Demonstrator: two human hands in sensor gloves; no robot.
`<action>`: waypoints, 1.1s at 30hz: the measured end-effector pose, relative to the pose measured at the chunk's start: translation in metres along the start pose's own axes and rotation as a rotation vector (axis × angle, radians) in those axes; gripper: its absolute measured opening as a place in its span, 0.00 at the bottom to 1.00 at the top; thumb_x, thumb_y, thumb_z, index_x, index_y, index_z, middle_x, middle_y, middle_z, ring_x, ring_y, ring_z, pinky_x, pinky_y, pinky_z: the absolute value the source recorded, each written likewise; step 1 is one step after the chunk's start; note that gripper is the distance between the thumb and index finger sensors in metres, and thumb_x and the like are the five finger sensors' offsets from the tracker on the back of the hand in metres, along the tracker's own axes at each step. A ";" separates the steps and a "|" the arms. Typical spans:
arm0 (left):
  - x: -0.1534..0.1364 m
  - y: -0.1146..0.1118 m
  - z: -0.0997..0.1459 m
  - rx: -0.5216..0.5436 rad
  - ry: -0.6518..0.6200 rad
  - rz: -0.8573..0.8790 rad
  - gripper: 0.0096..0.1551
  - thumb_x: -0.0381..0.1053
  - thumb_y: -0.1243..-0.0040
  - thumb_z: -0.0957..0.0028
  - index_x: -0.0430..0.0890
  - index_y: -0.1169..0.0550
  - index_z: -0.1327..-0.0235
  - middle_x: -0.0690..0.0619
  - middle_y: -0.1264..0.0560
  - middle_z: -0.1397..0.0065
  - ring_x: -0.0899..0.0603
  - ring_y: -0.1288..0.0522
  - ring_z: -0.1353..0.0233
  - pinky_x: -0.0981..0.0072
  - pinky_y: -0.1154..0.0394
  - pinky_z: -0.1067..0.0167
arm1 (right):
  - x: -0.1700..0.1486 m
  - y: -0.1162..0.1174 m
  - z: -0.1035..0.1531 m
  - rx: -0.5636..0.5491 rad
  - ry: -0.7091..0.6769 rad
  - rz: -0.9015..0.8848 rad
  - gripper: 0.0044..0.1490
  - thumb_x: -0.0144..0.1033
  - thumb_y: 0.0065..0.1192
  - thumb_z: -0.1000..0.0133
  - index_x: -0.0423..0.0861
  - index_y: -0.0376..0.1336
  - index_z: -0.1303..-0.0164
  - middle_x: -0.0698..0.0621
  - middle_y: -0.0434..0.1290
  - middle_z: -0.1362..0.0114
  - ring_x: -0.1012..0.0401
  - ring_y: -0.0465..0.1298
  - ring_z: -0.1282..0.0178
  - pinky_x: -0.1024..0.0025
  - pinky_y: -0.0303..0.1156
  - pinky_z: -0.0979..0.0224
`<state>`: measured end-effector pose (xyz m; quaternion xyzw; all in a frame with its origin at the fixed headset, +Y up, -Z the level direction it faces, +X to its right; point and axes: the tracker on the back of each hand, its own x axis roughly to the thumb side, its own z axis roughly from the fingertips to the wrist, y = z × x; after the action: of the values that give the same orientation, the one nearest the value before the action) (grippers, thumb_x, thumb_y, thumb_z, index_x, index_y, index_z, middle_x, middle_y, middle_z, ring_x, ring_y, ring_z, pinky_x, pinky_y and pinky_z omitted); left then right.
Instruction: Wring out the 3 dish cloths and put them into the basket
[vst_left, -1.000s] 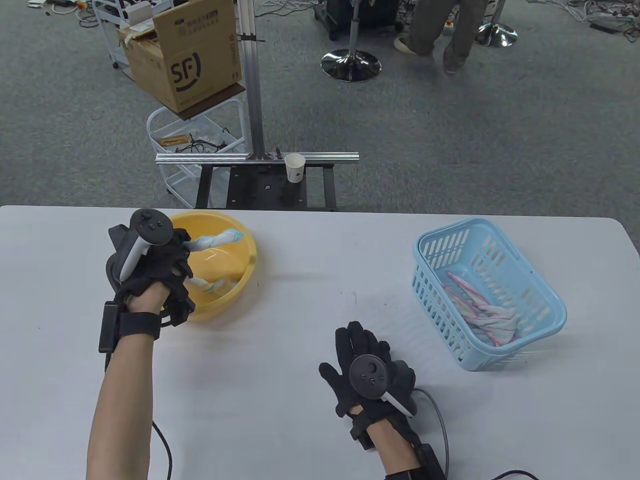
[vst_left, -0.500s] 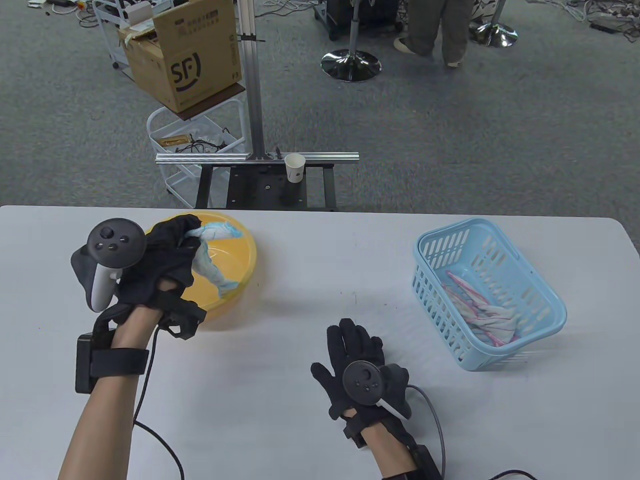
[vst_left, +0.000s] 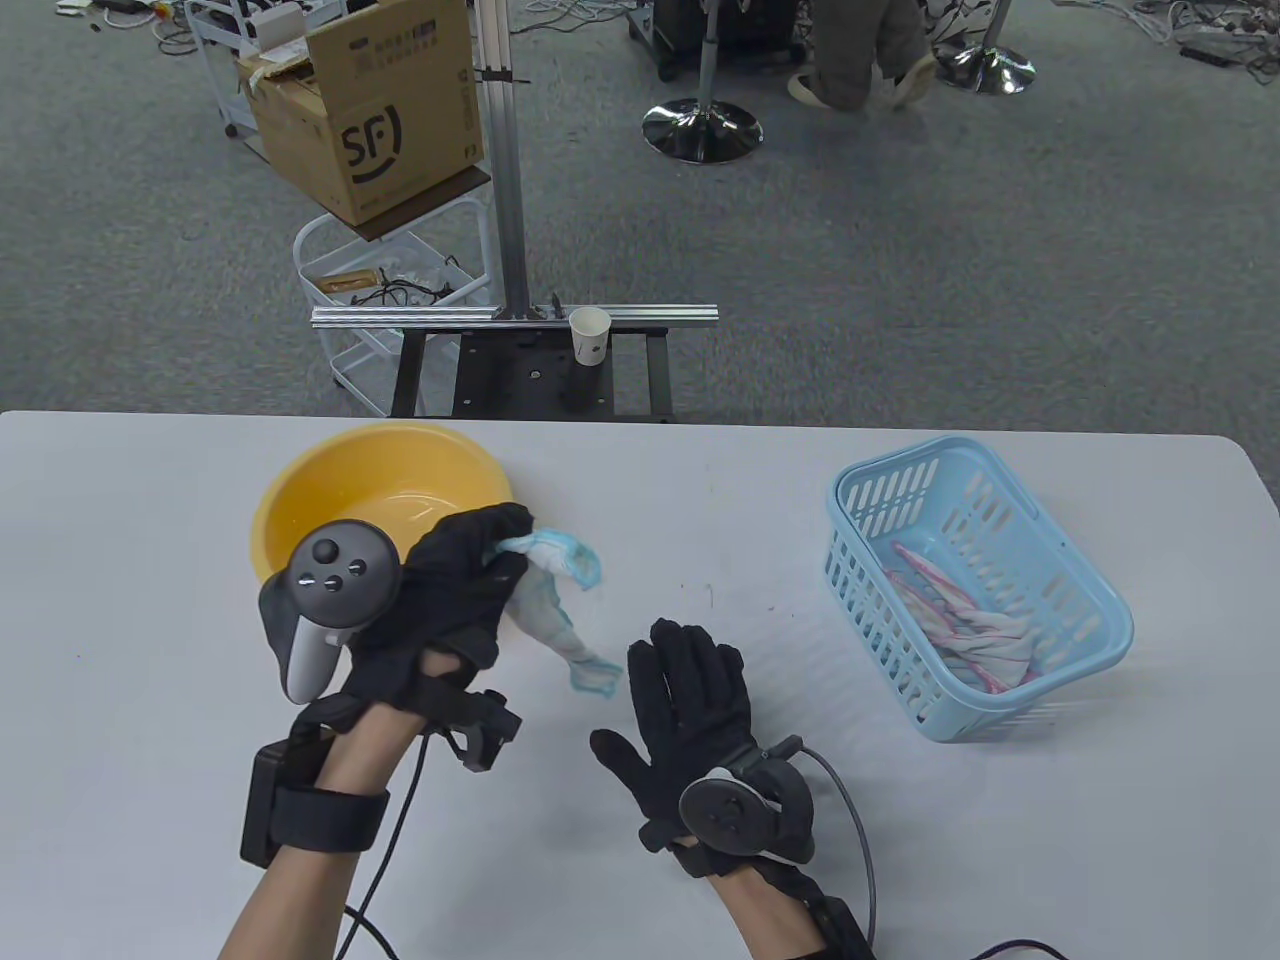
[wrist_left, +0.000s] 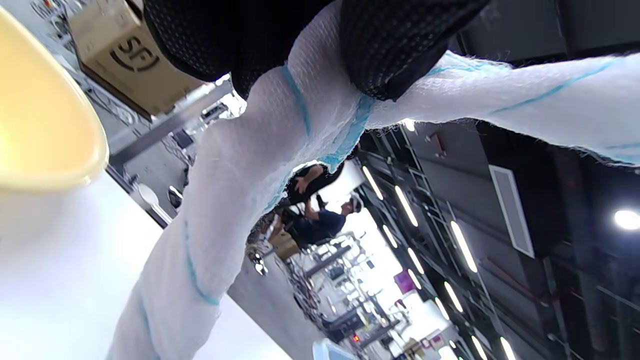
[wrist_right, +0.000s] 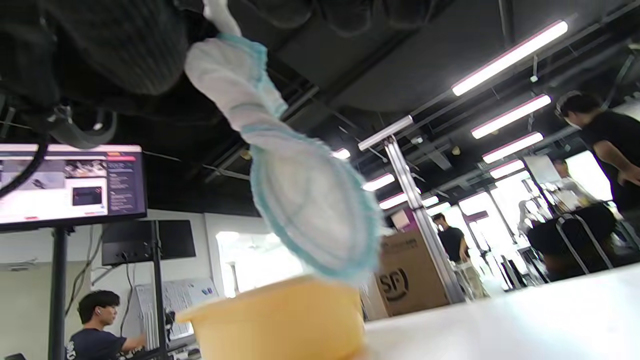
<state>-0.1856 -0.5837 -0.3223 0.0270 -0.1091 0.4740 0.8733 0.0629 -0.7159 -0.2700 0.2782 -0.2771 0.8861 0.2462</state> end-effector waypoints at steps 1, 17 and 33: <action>0.001 -0.009 0.002 -0.012 -0.008 -0.001 0.27 0.48 0.35 0.48 0.56 0.26 0.33 0.56 0.30 0.28 0.42 0.27 0.29 0.43 0.31 0.29 | 0.001 -0.002 0.000 -0.014 -0.013 0.020 0.55 0.68 0.56 0.44 0.49 0.39 0.20 0.43 0.42 0.14 0.38 0.43 0.16 0.30 0.43 0.22; -0.031 -0.099 0.032 -0.140 -0.032 0.431 0.27 0.48 0.33 0.49 0.55 0.24 0.34 0.53 0.26 0.28 0.42 0.21 0.32 0.44 0.26 0.33 | -0.012 -0.018 0.003 -0.171 0.125 -0.006 0.42 0.50 0.62 0.41 0.44 0.51 0.23 0.39 0.65 0.24 0.40 0.65 0.25 0.33 0.56 0.25; -0.121 -0.086 0.045 -0.104 0.105 0.605 0.31 0.53 0.34 0.47 0.55 0.29 0.29 0.53 0.32 0.24 0.40 0.27 0.28 0.41 0.32 0.29 | -0.055 -0.013 0.012 -0.209 0.426 -0.485 0.33 0.50 0.64 0.42 0.45 0.65 0.31 0.40 0.76 0.33 0.40 0.74 0.32 0.34 0.62 0.28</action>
<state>-0.1854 -0.7371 -0.3003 -0.0758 -0.0910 0.7071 0.6971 0.1145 -0.7298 -0.2921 0.1179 -0.2344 0.8068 0.5294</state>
